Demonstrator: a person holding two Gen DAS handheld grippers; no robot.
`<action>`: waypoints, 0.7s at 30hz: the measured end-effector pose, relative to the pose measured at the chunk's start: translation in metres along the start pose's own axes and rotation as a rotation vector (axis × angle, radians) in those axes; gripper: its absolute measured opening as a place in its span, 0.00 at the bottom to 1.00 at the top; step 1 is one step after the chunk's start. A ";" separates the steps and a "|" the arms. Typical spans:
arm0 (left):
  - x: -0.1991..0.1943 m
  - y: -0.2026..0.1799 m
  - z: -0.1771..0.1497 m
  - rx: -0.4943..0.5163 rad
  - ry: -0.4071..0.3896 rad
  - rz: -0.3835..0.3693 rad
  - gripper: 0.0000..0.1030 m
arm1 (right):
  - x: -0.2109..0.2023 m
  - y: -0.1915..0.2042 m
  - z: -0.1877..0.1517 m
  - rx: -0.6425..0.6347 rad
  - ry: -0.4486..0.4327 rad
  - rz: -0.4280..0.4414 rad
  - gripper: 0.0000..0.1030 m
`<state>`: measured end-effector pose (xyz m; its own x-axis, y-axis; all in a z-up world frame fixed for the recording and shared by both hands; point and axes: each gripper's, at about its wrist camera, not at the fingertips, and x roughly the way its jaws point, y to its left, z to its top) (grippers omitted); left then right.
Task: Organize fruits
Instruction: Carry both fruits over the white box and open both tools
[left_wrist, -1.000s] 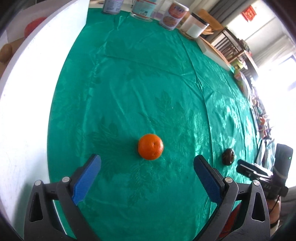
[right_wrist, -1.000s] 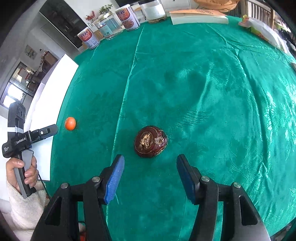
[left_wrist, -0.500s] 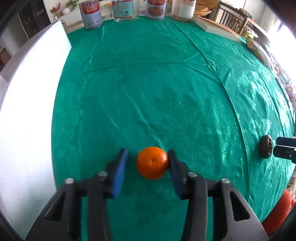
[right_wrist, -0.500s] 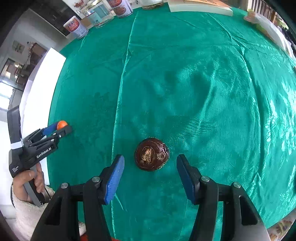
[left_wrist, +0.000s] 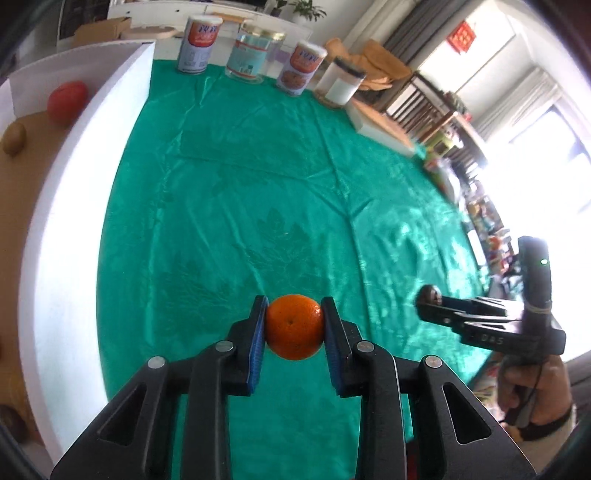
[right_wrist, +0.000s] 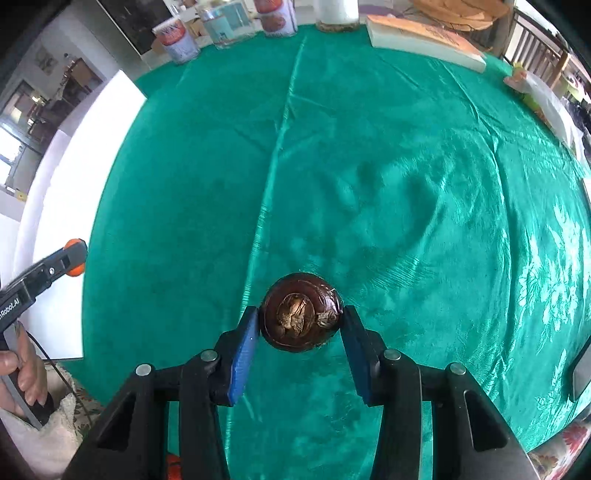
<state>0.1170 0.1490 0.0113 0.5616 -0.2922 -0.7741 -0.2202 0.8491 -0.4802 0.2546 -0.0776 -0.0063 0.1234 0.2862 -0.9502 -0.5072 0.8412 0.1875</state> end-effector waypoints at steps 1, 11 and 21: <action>-0.019 0.000 -0.001 -0.015 -0.019 -0.048 0.28 | -0.012 0.013 0.004 -0.020 -0.020 0.029 0.44; -0.188 0.093 0.021 -0.146 -0.291 0.054 0.28 | -0.049 0.226 0.043 -0.352 -0.134 0.266 0.44; -0.105 0.236 0.026 -0.353 -0.067 0.380 0.29 | 0.031 0.360 0.029 -0.567 -0.045 0.209 0.44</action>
<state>0.0267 0.3911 -0.0101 0.4372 0.0460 -0.8982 -0.6672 0.6863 -0.2896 0.1008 0.2475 0.0388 0.0018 0.4487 -0.8937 -0.8985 0.3930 0.1955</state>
